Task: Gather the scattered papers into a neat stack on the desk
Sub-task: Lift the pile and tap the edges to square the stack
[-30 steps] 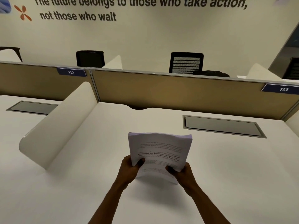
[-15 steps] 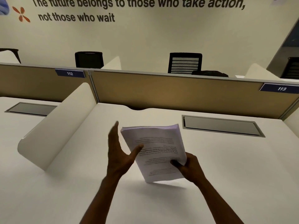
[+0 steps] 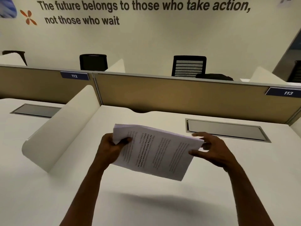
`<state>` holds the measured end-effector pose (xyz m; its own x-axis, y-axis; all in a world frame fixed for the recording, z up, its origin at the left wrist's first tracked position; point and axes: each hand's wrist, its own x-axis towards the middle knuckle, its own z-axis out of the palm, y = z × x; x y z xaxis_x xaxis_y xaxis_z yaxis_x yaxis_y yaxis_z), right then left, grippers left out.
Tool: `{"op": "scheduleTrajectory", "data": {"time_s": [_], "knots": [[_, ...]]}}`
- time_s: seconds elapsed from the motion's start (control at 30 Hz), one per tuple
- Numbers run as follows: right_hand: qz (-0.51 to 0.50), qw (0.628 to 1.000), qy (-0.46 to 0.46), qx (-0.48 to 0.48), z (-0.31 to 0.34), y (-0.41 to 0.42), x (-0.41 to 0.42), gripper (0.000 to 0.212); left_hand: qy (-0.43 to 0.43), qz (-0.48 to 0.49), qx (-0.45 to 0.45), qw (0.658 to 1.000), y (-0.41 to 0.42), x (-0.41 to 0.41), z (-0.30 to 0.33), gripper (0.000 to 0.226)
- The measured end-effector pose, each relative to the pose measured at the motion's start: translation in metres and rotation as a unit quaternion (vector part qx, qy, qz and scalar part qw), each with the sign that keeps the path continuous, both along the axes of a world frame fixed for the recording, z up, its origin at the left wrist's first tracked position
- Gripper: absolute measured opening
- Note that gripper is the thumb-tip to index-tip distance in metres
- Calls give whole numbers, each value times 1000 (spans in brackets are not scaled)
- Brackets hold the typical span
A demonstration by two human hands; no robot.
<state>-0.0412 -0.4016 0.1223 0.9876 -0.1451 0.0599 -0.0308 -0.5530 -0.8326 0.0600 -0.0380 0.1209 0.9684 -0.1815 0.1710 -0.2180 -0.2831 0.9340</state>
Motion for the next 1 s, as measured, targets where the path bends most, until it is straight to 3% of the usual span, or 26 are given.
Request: {"op": "scheduleTrajectory", "data": {"time_s": [0.07,0.1,0.27,0.5,0.57,0.87,1.0], "knots": [[17,980,33,193,-22,3,-2,77,45,-3,-47,998,6,-3,-16,18],[34,968,44,244,-35,9,-3,78,60,-11,-64,996,5,-5,-21,15],[12,929,27,368,-70,39,-7,48,93,-11,-74,993,-4,-10,-47,21],[-46,944,73,319,-117,67,-21,31,170,13,-75,982,11,-21,-113,26],[-61,948,91,299,-129,69,-24,33,181,19,-72,981,12,-24,-124,17],[-62,966,90,234,-135,67,-19,40,191,19,-84,978,8,-23,-133,12],[-75,971,81,213,-137,61,-16,32,183,35,-96,978,7,-22,-129,26]]}}
